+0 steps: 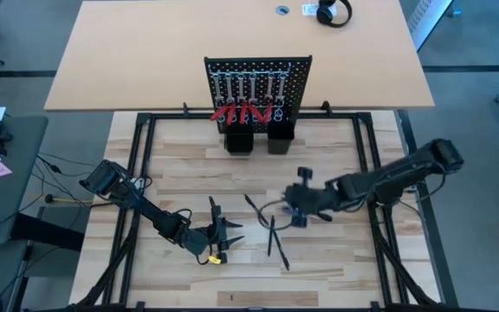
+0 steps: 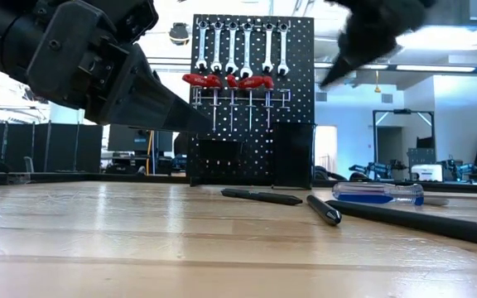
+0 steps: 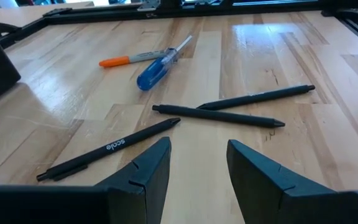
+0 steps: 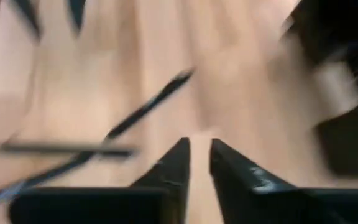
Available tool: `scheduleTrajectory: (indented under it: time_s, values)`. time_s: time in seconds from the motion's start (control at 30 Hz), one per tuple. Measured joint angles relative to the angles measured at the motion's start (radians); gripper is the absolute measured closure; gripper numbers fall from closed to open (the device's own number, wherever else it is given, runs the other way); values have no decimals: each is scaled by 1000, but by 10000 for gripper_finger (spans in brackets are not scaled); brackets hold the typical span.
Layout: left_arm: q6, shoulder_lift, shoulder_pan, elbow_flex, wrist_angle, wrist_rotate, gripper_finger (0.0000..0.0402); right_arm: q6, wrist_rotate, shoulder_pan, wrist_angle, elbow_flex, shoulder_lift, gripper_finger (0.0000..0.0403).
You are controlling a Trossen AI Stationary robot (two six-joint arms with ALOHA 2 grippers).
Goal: Hang tools onto peg board
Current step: Hang the screwdriver on the peg board holder
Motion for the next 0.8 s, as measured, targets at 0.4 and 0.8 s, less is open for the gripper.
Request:
scheduleTrajectory:
  time_s: [0.4,0.8]
  values:
    - [3,0,15,0,-2,-1,251,194,-191,2,-25,-44,218,129]
    - [3,0,14,0,-7,-1,251,235,-310,-70,-35,-39,366,210]
